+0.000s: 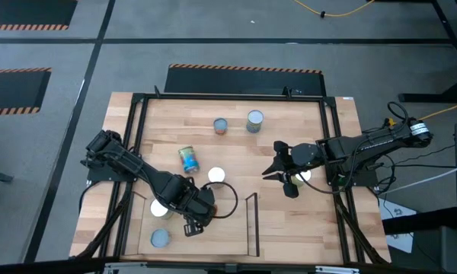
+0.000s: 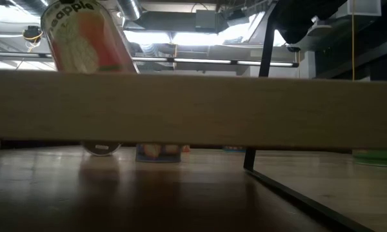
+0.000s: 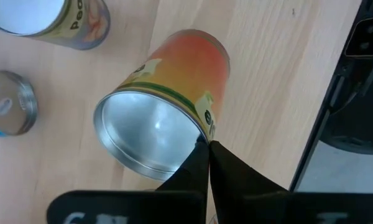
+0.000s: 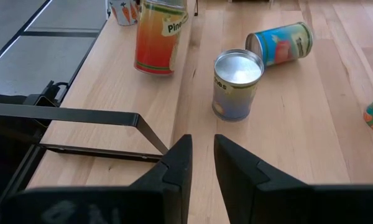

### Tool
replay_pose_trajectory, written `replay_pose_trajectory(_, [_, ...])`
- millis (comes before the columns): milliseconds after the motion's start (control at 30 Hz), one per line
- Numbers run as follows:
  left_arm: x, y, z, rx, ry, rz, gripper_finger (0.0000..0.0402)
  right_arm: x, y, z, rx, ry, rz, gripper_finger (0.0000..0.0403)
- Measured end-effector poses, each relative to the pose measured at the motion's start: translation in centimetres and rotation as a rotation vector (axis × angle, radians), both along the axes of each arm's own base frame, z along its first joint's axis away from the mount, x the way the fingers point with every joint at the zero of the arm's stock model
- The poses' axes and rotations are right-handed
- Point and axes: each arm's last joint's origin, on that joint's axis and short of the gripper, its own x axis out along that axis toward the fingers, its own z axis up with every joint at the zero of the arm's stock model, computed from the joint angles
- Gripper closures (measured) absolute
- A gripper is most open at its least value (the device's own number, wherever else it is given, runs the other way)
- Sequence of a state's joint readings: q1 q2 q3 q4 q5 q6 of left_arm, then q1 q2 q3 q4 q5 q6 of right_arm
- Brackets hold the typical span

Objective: Pick and place cans onto a shelf
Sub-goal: Put the canned pineapple on the shelf

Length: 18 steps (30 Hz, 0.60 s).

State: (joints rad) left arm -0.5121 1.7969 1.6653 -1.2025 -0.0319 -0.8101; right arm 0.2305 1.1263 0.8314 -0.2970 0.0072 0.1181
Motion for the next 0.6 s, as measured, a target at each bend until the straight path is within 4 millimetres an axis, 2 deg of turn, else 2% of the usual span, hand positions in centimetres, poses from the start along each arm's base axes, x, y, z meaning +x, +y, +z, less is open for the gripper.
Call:
replay_pose_trajectory(400, [0.23,-0.11,-0.36,0.003,0.006,0.0,0.0398,0.0,-0.01,0.0,0.0,0.0,-0.001,0.0331])
replay_pose_trajectory(600, [0.25,-0.12,-0.35,0.002,0.004,0.0,0.038,0.0,0.0,0.0,0.0,0.0,0.0,0.0331])
